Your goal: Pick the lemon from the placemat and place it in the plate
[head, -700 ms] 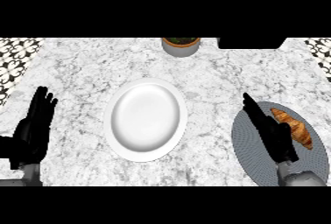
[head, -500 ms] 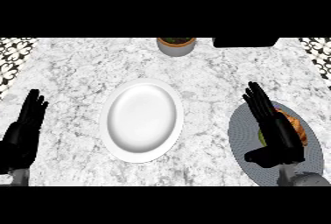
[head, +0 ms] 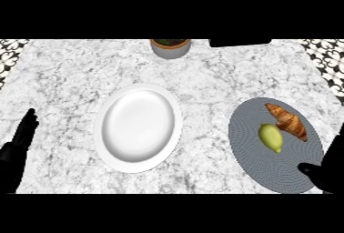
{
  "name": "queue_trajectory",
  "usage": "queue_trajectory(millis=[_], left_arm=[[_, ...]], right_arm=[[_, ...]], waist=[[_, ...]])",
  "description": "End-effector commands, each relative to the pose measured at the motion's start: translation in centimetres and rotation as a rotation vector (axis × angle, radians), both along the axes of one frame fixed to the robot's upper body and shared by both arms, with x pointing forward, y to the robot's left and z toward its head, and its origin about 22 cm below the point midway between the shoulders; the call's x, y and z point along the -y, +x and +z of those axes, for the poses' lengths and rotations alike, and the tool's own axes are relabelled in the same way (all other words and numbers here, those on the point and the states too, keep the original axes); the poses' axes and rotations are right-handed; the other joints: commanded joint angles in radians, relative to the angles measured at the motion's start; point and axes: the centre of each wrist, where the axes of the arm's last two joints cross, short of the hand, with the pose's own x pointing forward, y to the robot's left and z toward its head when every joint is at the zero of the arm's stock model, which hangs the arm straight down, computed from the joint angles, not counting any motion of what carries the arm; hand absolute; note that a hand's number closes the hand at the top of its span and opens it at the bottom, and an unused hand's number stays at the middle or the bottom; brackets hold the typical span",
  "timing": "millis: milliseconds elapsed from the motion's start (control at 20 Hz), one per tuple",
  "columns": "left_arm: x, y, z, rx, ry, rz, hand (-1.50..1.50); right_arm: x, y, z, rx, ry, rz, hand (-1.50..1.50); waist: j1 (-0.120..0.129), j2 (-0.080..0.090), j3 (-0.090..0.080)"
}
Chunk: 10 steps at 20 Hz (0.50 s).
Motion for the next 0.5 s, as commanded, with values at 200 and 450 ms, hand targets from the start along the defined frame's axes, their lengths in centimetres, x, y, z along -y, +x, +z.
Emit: queue_trajectory(millis=[200,450], left_arm=[[0.5,-0.9,0.3,0.011,0.049,-0.077,0.0],[0.8,-0.3,-0.5,0.015,0.058,-0.082,0.0]], right_arm=[[5.0,-11.0,-9.8,0.214,0.111,-0.104,-1.5],[10.0,-14.3,-9.7,0.006,-0.205,-0.047,-1.5]], waist=[[0.059,0.011,-0.009],[0.068,0.014,-0.012]])
